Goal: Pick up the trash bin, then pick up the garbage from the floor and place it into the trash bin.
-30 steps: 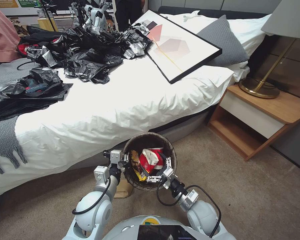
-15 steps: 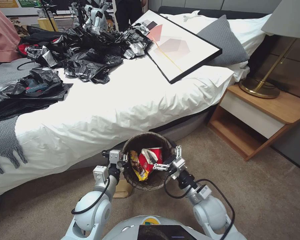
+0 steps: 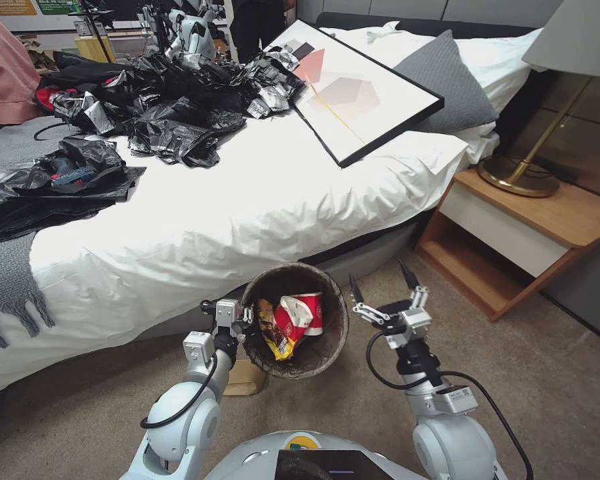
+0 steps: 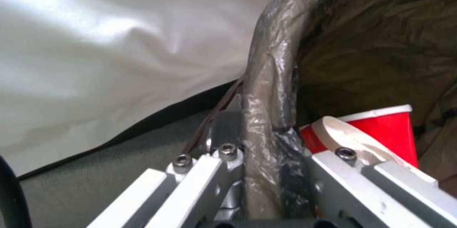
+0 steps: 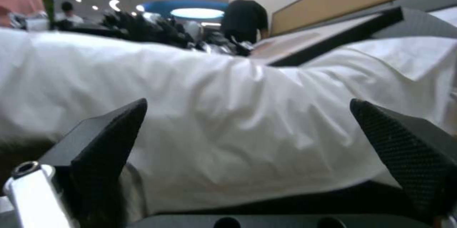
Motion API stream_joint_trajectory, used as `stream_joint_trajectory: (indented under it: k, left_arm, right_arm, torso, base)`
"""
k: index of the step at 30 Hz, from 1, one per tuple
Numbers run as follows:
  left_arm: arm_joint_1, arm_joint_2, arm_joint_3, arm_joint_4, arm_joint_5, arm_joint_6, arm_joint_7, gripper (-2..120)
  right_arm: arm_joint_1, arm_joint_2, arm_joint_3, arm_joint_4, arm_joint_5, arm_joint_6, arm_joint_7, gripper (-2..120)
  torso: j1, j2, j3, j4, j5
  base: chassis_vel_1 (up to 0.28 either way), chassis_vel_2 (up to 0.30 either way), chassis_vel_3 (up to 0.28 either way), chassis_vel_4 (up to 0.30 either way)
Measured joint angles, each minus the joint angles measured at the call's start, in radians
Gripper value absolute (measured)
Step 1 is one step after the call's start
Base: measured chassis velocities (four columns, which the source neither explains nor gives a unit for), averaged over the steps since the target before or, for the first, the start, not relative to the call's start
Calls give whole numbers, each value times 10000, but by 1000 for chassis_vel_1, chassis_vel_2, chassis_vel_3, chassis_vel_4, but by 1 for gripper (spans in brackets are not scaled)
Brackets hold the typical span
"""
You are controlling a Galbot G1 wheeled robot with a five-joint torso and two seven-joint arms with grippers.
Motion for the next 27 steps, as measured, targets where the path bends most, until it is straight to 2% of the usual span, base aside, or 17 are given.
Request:
stream_joint_trajectory:
  k: [3,10,27]
  left_arm:
    - [17,8,-2,2,-39,-97,7,0]
    - [58,16,46,-20,-128,-155,18,0]
    - [128,-15,52,-92,-126,-189,-8,0]
  right_arm:
    - [-130,128,392,-650,-1,377,151,100]
    - [-8,240,536,-1509,259,444,438,100]
    - [343,271,447,-1943,502,259,575,100]
  torso:
    - [0,0,0,0,0]
    - [0,0,0,0,1]
    - [0,0,0,0,1]
  base:
    - [0,0,0,0]
    - [0,0,0,0]
    - [0,0,0,0]
